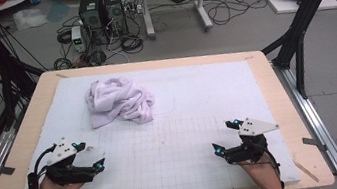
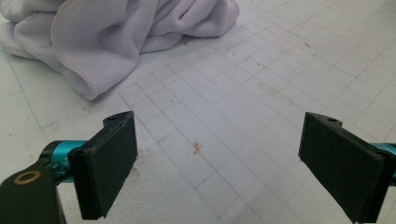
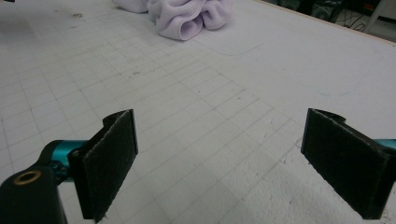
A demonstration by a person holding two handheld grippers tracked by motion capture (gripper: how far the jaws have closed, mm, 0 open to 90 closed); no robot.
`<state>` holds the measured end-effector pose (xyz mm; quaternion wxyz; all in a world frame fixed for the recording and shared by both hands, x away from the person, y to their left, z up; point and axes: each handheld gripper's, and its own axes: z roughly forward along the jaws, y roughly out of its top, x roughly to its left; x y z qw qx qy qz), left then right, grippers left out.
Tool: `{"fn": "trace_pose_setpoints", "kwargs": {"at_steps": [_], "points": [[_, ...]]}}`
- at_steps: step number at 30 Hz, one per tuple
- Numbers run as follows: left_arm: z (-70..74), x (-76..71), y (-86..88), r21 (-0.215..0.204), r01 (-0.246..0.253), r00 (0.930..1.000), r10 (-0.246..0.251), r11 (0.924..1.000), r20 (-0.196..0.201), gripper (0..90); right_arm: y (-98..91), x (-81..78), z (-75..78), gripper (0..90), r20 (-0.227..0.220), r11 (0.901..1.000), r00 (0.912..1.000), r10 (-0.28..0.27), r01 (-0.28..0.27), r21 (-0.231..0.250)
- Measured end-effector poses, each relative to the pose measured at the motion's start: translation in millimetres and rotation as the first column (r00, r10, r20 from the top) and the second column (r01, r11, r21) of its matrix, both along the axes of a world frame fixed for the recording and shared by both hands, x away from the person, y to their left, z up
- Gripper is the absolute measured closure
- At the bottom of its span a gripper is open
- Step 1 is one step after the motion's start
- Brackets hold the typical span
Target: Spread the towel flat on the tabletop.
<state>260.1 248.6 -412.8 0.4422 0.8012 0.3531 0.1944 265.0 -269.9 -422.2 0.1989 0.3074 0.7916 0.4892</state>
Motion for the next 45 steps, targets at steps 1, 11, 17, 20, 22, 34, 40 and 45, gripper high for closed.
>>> {"fn": "trace_pose_setpoints", "kwargs": {"at_steps": [1, 11, 17, 20, 22, 34, 40, 45], "points": [[-0.1, 0.0, -0.2, 0.002, -0.002, 1.0, 0.002, 1.0, 0.0, 12.1, -0.1, 0.3, -0.1, 10.0, -0.002, 1.0, 1.0, 0.001, -0.001, 0.002], [-0.2, 0.8, -0.4, 0.002, -0.002, 1.0, 0.002, 1.0, 0.0, 12.2, 0.3, 1.0, -1.0, 10.0, -0.006, 1.0, 1.0, 0.005, -0.005, 0.005], [0.0, 0.6, -0.7, 0.001, -0.001, 1.0, 0.001, 1.0, 0.001, 12.3, 0.4, 0.5, -0.9, 10.0, -0.007, 1.0, 1.0, 0.002, -0.002, 0.005], [-0.1, 0.5, -0.8, 0.0, -0.002, 1.0, 0.002, 1.0, 0.002, 12.5, 0.5, 1.3, -1.2, 10.0, -0.006, 1.0, 1.0, 0.005, -0.004, 0.006], [-0.1, 0.3, -0.4, 0.002, -0.002, 1.0, 0.002, 1.0, 0.001, 12.5, 0.9, 1.3, -1.4, 10.0, -0.005, 1.0, 1.0, 0.007, -0.007, 0.005], [-0.1, -0.5, -2.1, 0.002, 0.003, 1.0, -0.003, 1.0, 0.004, 12.6, 0.9, 0.7, 0.6, 10.0, 0.001, 1.0, 1.0, 0.0, 0.0, 0.007], [0.0, -1.2, -1.0, 0.0, -0.003, 1.0, 0.003, 1.0, 0.008, 12.9, 4.4, 3.2, 1.6, 10.0, -0.001, 0.9999, 1.0, 0.008, -0.008, 0.006], [-0.4, 0.0, -1.2, 0.001, -0.003, 1.0, 0.002, 1.0, 0.007, 13.0, 7.2, 5.6, 1.9, 10.0, -0.002, 0.9998, 0.9998, 0.019, -0.019, 0.001]]}}
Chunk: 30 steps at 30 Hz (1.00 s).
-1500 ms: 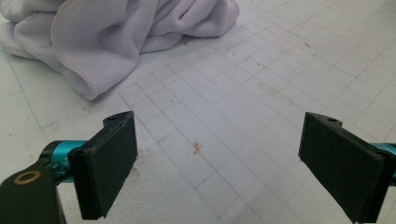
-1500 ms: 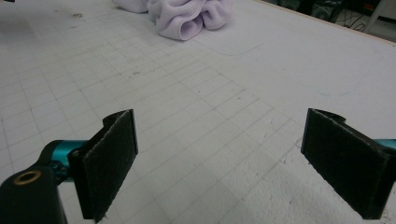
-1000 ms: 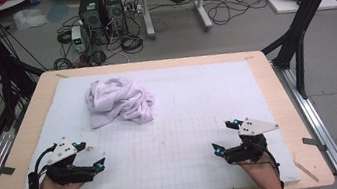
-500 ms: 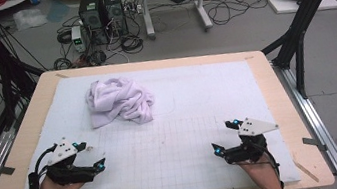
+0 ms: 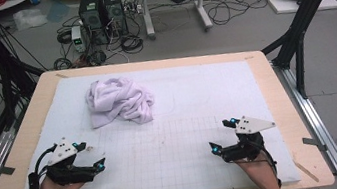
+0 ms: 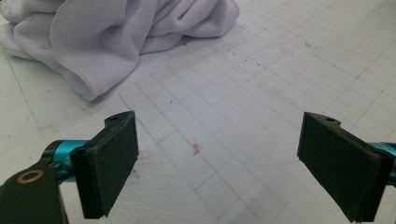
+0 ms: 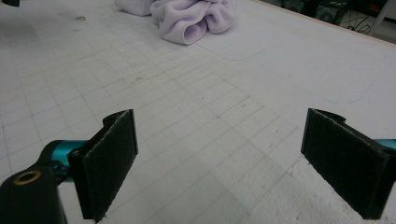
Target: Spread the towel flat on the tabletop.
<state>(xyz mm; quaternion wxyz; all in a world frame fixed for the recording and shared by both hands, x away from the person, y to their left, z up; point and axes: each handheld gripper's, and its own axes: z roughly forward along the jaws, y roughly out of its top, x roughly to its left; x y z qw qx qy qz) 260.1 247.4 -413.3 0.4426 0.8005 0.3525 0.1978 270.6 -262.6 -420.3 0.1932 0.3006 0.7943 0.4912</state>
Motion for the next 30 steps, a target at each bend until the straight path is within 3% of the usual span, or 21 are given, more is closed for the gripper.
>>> {"fn": "trace_pose_setpoints", "kwargs": {"at_steps": [22, 30], "points": [[-0.1, 1.4, -6.4, -0.003, 0.033, 0.9995, -0.033, 0.9995, -0.004, 16.7, 4.6, 3.0, -0.5, 10.0, -0.007, 0.9998, 0.9998, 0.019, -0.019, -0.002], [6.9, 7.8, -7.5, -0.035, 0.039, 0.9992, -0.039, 0.9986, 0.011, 18.9, 7.7, 6.2, -1.0, 10.0, -0.022, 0.9996, 0.9993, 0.029, -0.029, 0.001]]}}
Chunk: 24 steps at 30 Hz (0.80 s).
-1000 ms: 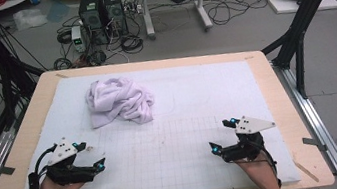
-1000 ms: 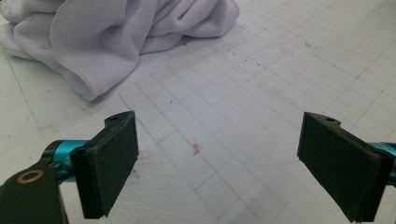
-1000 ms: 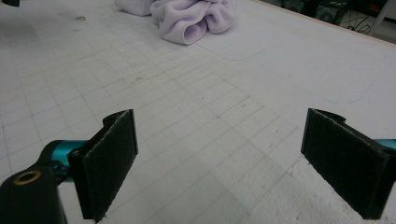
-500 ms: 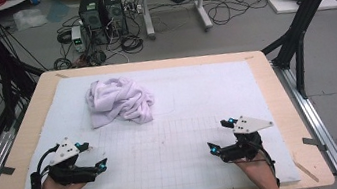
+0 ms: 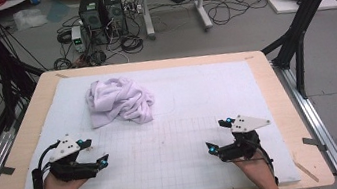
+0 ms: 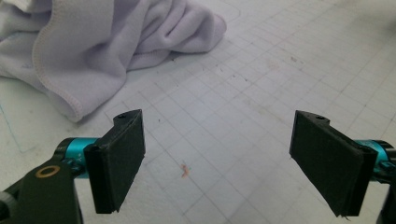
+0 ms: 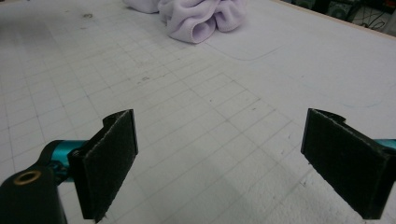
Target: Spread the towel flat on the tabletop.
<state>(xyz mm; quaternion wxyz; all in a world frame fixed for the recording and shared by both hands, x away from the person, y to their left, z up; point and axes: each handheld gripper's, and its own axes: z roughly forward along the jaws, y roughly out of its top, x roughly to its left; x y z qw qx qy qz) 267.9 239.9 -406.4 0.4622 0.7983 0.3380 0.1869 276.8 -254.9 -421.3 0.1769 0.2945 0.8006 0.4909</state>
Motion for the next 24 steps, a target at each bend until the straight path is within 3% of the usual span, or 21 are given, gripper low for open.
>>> {"fn": "trace_pose_setpoints", "kwargs": {"at_steps": [12, 24], "points": [[3.8, 6.0, -1.8, -0.022, -0.001, 1.0, 0.001, 0.9998, 0.004, 20.5, 16.9, 24.0, 10.8, 10.1, -0.002, 0.9993, 0.9993, 0.038, -0.038, 0.007], [2.8, 6.9, -3.2, -0.021, 0.001, 1.0, -0.001, 0.9998, 0.006, 20.8, 55.5, 65.6, 28.2, 10.2, -0.027, 0.9953, 0.9949, 0.097, -0.097, 0.009]]}}
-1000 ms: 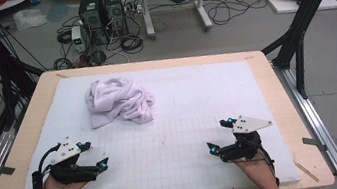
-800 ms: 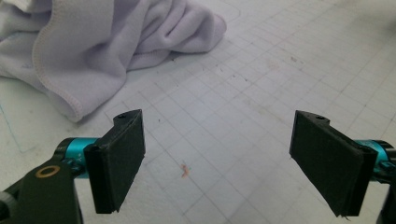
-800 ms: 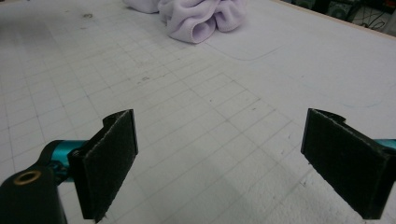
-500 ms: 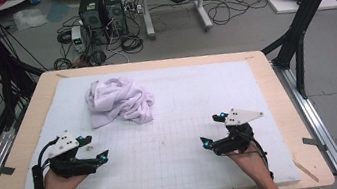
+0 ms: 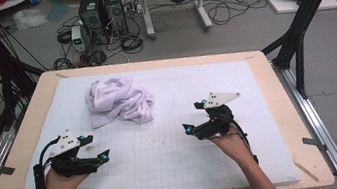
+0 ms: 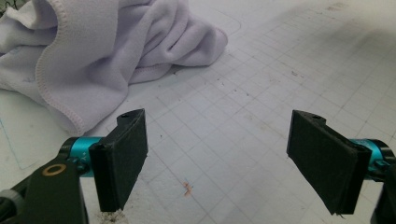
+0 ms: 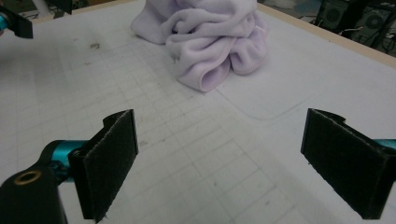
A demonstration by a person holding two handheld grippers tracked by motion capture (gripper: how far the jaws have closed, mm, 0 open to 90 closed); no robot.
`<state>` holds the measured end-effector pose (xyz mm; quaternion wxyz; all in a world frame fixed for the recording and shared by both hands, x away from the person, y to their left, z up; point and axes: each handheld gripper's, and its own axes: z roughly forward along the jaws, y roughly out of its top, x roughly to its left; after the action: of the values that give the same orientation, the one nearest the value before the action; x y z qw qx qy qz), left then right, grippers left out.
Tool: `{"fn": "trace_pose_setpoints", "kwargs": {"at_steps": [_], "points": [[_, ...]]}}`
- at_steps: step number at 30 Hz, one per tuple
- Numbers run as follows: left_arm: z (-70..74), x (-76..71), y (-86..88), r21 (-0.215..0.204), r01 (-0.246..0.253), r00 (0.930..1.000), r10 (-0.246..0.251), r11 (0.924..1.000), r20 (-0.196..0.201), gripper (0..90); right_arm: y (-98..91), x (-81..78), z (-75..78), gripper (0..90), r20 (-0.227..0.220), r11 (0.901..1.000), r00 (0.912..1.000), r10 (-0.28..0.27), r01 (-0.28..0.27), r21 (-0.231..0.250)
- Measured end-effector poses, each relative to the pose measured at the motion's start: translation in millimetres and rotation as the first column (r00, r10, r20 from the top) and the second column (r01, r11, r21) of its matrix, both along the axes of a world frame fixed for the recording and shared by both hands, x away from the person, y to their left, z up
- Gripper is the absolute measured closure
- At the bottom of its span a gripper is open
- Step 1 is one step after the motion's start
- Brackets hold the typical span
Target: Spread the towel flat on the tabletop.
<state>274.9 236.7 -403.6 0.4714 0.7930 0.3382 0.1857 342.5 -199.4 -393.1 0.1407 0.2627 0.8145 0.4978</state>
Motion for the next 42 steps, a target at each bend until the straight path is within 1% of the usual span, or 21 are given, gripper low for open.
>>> {"fn": "trace_pose_setpoints", "kwargs": {"at_steps": [3, 4, 6, 8, 10, 12, 13, 15, 17, 19, 20, 23, 24, 26, 28, 29, 32, 36, 39, 42], "points": [[-0.5, -0.2, -0.4, 0.002, 0.006, 1.0, -0.006, 1.0, -0.002, 20.8, 9.1, 10.6, 5.5, 10.2, -0.013, 0.9999, 0.9999, 0.011, -0.011, -0.004], [-0.6, -0.2, -0.4, 0.003, 0.006, 1.0, -0.006, 1.0, -0.002, 20.8, 12.2, 14.1, 7.4, 10.3, -0.006, 0.9999, 0.9999, 0.016, -0.016, -0.005], [-0.7, -0.4, -0.4, 0.001, 0.005, 1.0, -0.005, 1.0, -0.002, 20.9, 17.6, 20.8, 12.2, 10.3, -0.011, 0.9997, 0.9996, 0.025, -0.025, -0.004], [-0.6, -0.5, 0.1, -0.001, 0.003, 1.0, -0.003, 1.0, -0.002, 20.8, 22.6, 26.6, 16.8, 10.5, -0.005, 0.9996, 0.9996, 0.027, -0.027, -0.001], [-0.6, -0.5, 0.8, 0.0, 0.003, 1.0, -0.003, 1.0, -0.002, 20.8, 28.5, 32.8, 21.3, 10.5, -0.011, 0.9993, 0.9993, 0.035, -0.036, -0.013], [-0.8, -0.5, 1.1, -0.003, 0.001, 1.0, -0.001, 1.0, -0.002, 20.8, 34.6, 38.2, 26.1, 10.5, -0.007, 0.9989, 0.9991, 0.043, -0.043, -0.021], [-0.8, -0.4, 1.4, -0.003, 0.001, 1.0, -0.001, 1.0, -0.002, 20.9, 40.8, 43.1, 31.1, 10.6, -0.006, 0.9983, 0.9987, 0.051, -0.051, -0.028], [-0.7, -0.3, 2.0, -0.001, -0.001, 1.0, 0.001, 1.0, 0.0, 20.8, 43.6, 45.5, 33.4, 10.6, 0.0, 0.9981, 0.9985, 0.054, -0.054, -0.03], [-0.6, -0.2, 2.4, -0.003, -0.001, 1.0, 0.001, 1.0, -0.001, 20.8, 50.2, 51.3, 38.1, 10.6, -0.003, 0.9972, 0.9979, 0.065, -0.065, -0.038], [-0.6, -0.3, 2.7, -0.005, -0.002, 1.0, 0.002, 1.0, 0.0, 20.8, 54.6, 55.1, 41.3, 13.4, 0.002, 0.997, 0.9976, 0.07, -0.07, -0.033], [-0.7, -0.3, 2.8, -0.005, -0.005, 1.0, 0.005, 1.0, 0.001, 20.8, 57.1, 58.1, 43.3, 13.5, -0.001, 0.9959, 0.9967, 0.081, -0.081, -0.04], [-0.9, 0.1, 3.4, -0.003, -0.006, 1.0, 0.006, 1.0, 0.001, 20.8, 65.6, 65.5, 50.3, 13.8, 0.006, 0.9953, 0.9962, 0.087, -0.086, -0.044], [-1.0, 0.2, 3.5, -0.005, -0.006, 1.0, 0.006, 1.0, 0.001, 20.8, 68.4, 68.2, 53.0, 13.7, 0.003, 0.9949, 0.9959, 0.09, -0.09, -0.046], [-1.1, 0.4, 3.8, -0.005, -0.006, 1.0, 0.006, 1.0, -0.001, 20.8, 74.3, 72.9, 58.9, 13.8, 0.009, 0.9945, 0.9957, 0.092, -0.092, -0.051], [-1.2, 0.3, 3.9, -0.011, -0.01, 0.9999, 0.01, 0.9999, -0.002, 20.8, 80.9, 78.2, 64.2, 13.8, 0.021, 0.9932, 0.9941, 0.106, -0.105, -0.049], [-1.2, 0.5, 4.3, -0.009, -0.011, 0.9999, 0.011, 0.9999, 0.001, 20.8, 84.2, 79.6, 67.0, 13.8, 0.015, 0.9933, 0.9946, 0.103, -0.102, -0.053], [-1.2, 0.5, 4.8, -0.008, -0.011, 0.9999, 0.011, 0.9999, -0.001, 20.8, 95.1, 84.8, 73.2, 14.0, 0.031, 0.9917, 0.9927, 0.117, -0.115, -0.057], [-1.2, 0.5, 5.2, -0.007, -0.01, 1.0, 0.01, 0.9999, 0.0, 20.8, 111.0, 90.0, 73.5, 14.1, 0.023, 0.9903, 0.992, 0.124, -0.123, -0.066], [-1.0, 0.3, 5.8, -0.007, -0.012, 0.9999, 0.012, 0.9999, 0.003, 20.8, 122.9, 94.2, 65.2, 15.0, 0.022, 0.9882, 0.9909, 0.133, -0.13, -0.081], [-1.1, 0.2, 6.6, -0.005, -0.014, 0.9999, 0.014, 0.9999, 0.002, 20.8, 133.4, 99.9, 53.2, 15.3, 0.002, 0.9862, 0.9907, 0.136, -0.136, -0.095]]}}
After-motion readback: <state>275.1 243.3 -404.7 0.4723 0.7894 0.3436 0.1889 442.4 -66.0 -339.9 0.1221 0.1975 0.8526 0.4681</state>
